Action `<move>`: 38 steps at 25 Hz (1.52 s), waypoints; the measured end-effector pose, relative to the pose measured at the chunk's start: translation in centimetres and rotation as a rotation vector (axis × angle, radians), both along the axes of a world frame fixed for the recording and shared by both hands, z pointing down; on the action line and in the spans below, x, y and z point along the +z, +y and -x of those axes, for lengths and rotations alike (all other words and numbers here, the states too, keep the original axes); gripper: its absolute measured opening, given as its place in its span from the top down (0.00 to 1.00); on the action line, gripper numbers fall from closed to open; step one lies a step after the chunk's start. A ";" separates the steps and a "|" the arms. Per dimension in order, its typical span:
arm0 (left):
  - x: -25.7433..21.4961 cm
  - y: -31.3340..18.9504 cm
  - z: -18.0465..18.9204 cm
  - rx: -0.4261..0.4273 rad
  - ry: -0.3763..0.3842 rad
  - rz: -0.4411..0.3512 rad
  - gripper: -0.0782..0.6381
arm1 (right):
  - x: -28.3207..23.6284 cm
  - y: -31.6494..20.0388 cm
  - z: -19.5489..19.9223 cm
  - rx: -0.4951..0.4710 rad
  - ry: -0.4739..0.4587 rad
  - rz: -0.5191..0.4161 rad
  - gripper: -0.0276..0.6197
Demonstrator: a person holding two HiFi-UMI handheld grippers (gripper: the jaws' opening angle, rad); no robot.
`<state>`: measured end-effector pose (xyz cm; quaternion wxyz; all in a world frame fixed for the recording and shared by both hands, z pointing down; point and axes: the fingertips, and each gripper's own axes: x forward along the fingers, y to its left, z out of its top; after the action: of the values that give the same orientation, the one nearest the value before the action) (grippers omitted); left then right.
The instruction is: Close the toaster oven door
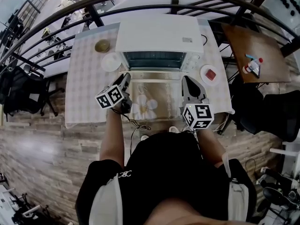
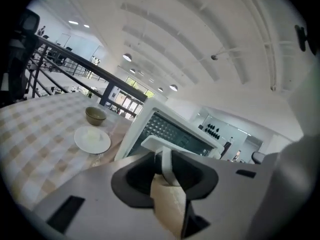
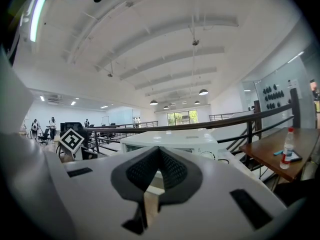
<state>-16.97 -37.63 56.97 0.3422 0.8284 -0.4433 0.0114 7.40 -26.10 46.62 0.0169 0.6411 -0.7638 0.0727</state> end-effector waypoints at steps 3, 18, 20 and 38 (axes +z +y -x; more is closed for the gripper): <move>-0.9 -1.3 -0.3 -0.030 0.060 0.024 0.73 | -0.1 -0.4 0.0 0.000 -0.001 -0.007 0.95; -2.9 -6.1 -1.1 -0.109 0.158 0.129 0.72 | -1.7 -0.9 -1.3 0.015 0.001 -0.043 0.95; -3.1 -6.6 -1.2 -0.120 0.156 0.131 0.72 | -1.9 -0.9 -1.4 0.017 0.001 -0.045 0.95; -3.3 -8.6 -0.7 -0.207 0.304 0.186 0.73 | -3.7 -1.3 -0.4 -0.010 0.018 -0.086 0.95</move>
<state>-16.28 -46.26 53.69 0.4794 0.7355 -0.4664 -0.1080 7.84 -27.35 42.89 -0.0032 0.6382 -0.7692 0.0339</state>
